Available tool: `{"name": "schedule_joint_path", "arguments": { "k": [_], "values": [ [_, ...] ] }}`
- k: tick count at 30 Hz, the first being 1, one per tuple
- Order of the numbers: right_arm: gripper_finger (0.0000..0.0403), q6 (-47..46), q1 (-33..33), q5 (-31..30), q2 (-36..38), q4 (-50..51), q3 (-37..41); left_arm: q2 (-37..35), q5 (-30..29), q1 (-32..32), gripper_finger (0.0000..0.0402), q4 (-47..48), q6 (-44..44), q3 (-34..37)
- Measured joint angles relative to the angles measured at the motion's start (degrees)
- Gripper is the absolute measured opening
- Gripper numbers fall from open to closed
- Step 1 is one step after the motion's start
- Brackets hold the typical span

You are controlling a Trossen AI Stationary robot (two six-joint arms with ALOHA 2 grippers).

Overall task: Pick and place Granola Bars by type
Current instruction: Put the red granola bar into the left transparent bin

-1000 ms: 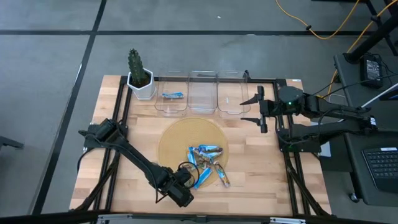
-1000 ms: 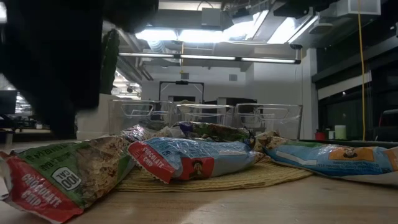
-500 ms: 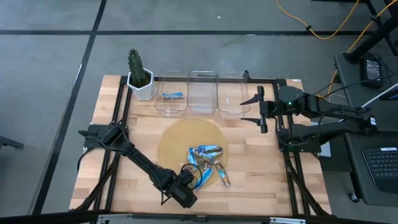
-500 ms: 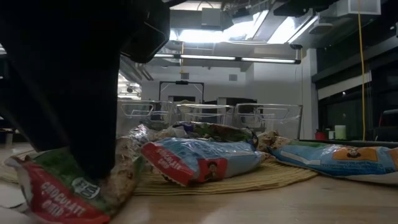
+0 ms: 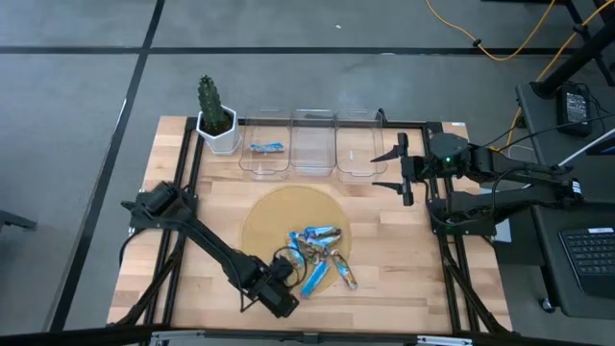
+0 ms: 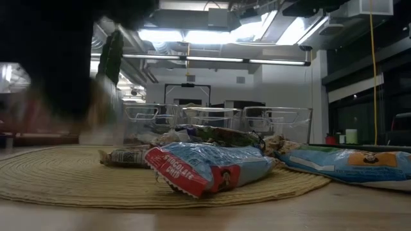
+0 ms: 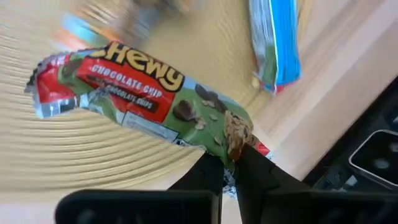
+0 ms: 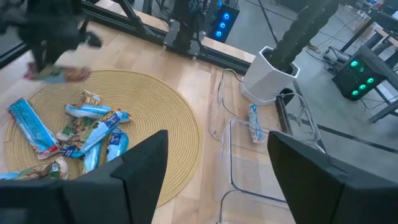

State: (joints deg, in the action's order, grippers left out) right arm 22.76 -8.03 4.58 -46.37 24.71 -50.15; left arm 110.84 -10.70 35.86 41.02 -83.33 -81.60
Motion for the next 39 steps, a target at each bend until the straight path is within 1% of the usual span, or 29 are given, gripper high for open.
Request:
{"name": "schedule_joint_path", "arguments": {
  "k": [6, 9, 11, 14, 17, 22, 25, 28, 34, 39],
  "values": [
    [0.0277, -0.1, 0.0, 0.0, 0.0, -0.2, 0.0, -11.0, -10.3, -1.4, 0.0006, 15.7, 2.7, 0.0],
    [0.0277, -0.2, 0.0, 0.0, 0.0, -0.8, 0.0, -15.0, -15.8, -2.6, 0.0008, 21.7, 3.6, -0.1],
    [0.0277, -0.2, 0.0, 0.0, 0.0, -1.4, 0.0, -16.7, -17.9, -3.6, 0.0008, 24.5, 5.4, -0.1],
    [0.0277, -0.2, 0.0, 0.0, 0.0, -1.6, 0.0, -18.1, -18.3, -5.4, 0.0006, 27.2, 9.0, -0.1],
    [0.0277, -0.2, 0.0, -0.3, 0.0, -1.8, 0.0, -18.9, -18.6, -7.3, 0.0006, 27.9, 12.7, -0.1],
    [0.0277, -0.2, 0.0, -4.0, 0.0, -1.8, 0.0, -20.1, -21.9, -10.6, 0.0008, 28.7, 16.3, -0.1],
    [0.0277, -0.2, 0.0, -5.2, 0.0, -1.8, 0.0, -22.4, -22.6, -12.9, 0.0005, 29.6, 18.1, -0.1],
    [0.0277, -0.3, 0.0, -5.2, 0.0, -1.8, 0.0, -26.4, -22.7, -15.9, 0.0006, 30.0, 21.6, -0.1],
    [0.0277, -3.2, 0.0, -5.1, 0.0, -1.8, 0.0, -37.9, -23.1, -23.4, 0.0006, 30.1, 30.9, -1.2],
    [0.0277, -6.2, 0.0, -5.1, 0.0, -1.8, 0.0, -44.6, -25.0, -29.7, 0.0007, 29.9, 38.6, -2.6]
  ]
}}
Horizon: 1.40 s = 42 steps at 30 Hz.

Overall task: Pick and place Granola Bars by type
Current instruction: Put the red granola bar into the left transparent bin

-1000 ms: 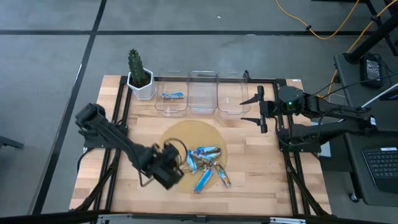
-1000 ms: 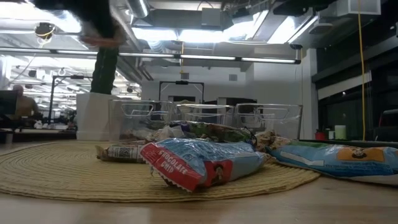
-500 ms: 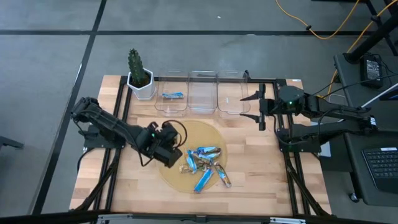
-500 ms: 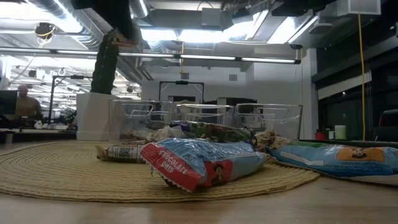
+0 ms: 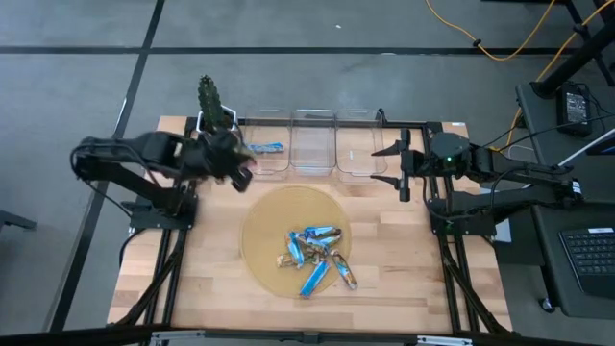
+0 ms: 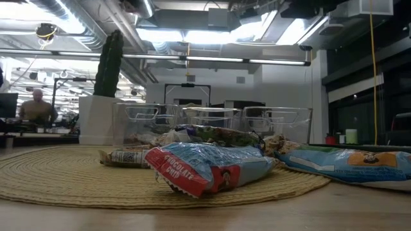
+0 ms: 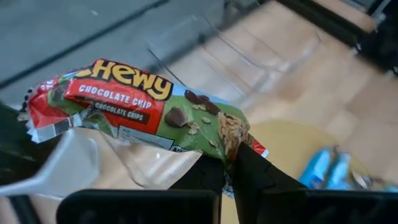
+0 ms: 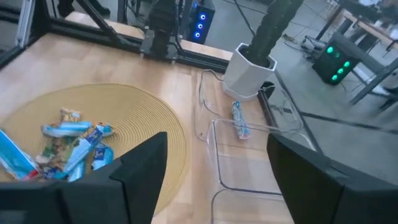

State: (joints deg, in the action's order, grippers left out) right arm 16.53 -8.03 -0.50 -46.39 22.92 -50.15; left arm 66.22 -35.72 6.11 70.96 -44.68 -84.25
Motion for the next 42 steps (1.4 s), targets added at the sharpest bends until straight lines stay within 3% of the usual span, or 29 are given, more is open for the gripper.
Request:
{"name": "schedule_joint_path", "arguments": {
  "k": [5, 10, 17, 24, 35, 42],
  "values": [
    [0.0277, -3.9, 0.0, 0.1, 0.0, 0.0, 0.0, -2.6, 1.6, -6.0, 0.0005, -0.3, 6.4, 0.0],
    [0.0277, -5.1, 0.0, 0.1, 0.0, 0.0, 0.0, -2.4, 8.1, -15.2, 0.0006, -4.9, 17.2, -0.7],
    [0.0277, -6.0, 0.0, 0.1, 0.0, 0.0, 0.0, 4.9, 20.3, -31.9, 0.0006, -8.2, 35.3, -12.6],
    [0.0277, -7.6, 0.0, 0.1, 0.0, 0.0, 0.0, 10.0, 27.6, -38.9, 0.0006, -7.8, 42.8, -20.0],
    [0.0277, -7.5, 0.0, 0.1, 0.0, 0.1, 0.0, 13.8, 32.4, -45.8, 0.001, -8.2, 47.9, -10.5],
    [0.0277, -7.5, 0.0, -0.4, 0.0, 0.1, 0.0, 13.7, 33.9, -44.3, 0.001, -9.8, 46.5, -2.3]
  ]
}}
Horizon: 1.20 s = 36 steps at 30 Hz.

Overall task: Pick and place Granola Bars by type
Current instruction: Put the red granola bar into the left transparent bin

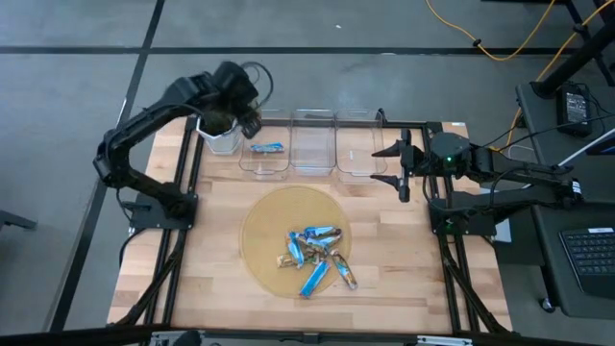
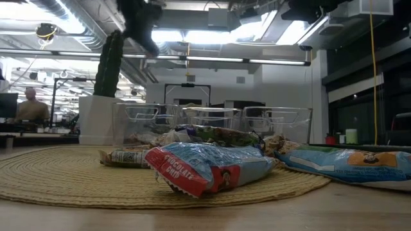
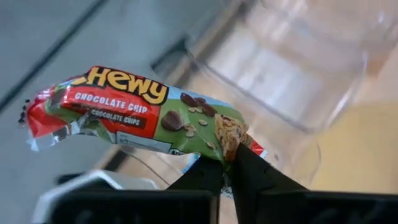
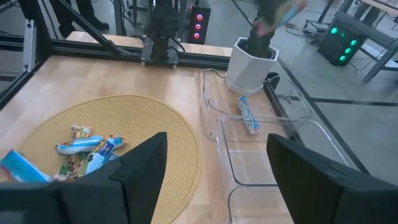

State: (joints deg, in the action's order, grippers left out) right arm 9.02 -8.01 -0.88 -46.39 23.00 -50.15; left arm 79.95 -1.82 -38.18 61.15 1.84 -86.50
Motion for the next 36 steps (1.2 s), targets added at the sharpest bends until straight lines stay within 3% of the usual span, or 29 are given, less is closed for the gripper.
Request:
{"name": "schedule_joint_path", "arguments": {
  "k": [6, 15, 19, 36],
  "values": [
    [0.0277, 0.0, 0.0, -2.6, 0.0, 0.0, 0.0, 0.1, 0.2, 2.2, 0.0009, -5.9, -0.4, 9.7],
    [0.0277, 0.1, 0.0, -2.6, 0.0, 0.0, 0.0, 0.2, 0.1, 2.3, 0.0009, -14.0, 1.5, 17.1],
    [0.0277, 0.2, 0.0, -2.6, 0.0, 0.0, 0.0, 1.8, 3.2, 2.3, 0.001, -17.3, 1.6, 21.2],
    [0.0277, -0.2, 0.0, -2.6, 0.0, 0.0, 0.0, 14.5, 3.1, 3.7, 0.0012, -20.7, 5.9, 22.4]
  ]
}}
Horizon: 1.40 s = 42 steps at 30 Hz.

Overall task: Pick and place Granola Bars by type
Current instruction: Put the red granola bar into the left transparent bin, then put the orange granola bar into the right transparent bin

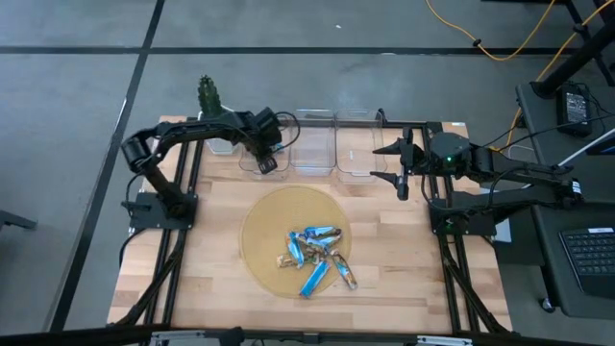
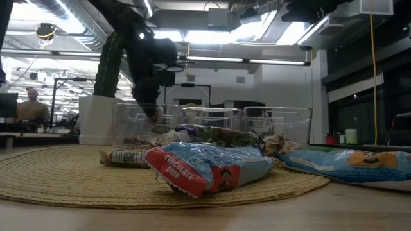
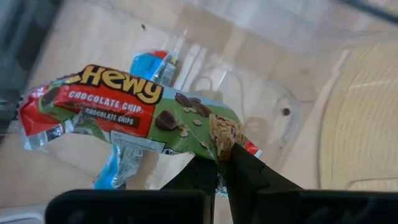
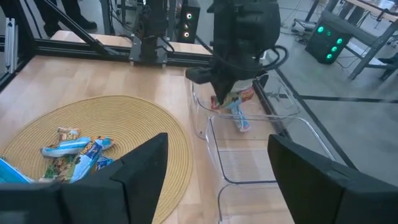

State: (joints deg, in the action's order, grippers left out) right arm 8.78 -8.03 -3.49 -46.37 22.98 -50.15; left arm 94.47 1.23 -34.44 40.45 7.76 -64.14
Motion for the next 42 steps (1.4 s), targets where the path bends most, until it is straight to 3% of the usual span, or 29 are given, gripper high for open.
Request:
{"name": "schedule_joint_path", "arguments": {
  "k": [17, 27, 33, 42],
  "values": [
    [0.0277, -1.0, 0.0, 0.0, 0.0, 0.1, 0.0, 3.8, 0.0, 0.0, 0.0019, -0.4, 0.4, 0.0],
    [0.0277, -1.0, 0.0, 0.0, 0.0, 0.1, 0.0, 3.0, 0.0, 0.0, 0.0087, 0.3, 0.4, -1.2],
    [0.0277, -1.0, 0.0, 0.0, 0.0, 0.6, 0.0, -1.5, 0.0, 0.6, 0.0116, 2.5, -0.4, -3.9],
    [0.0277, -2.7, 0.0, 4.2, 0.0, 1.5, 0.0, -14.9, 0.4, 6.9, 0.0113, 4.8, -4.2, -4.9]
  ]
}}
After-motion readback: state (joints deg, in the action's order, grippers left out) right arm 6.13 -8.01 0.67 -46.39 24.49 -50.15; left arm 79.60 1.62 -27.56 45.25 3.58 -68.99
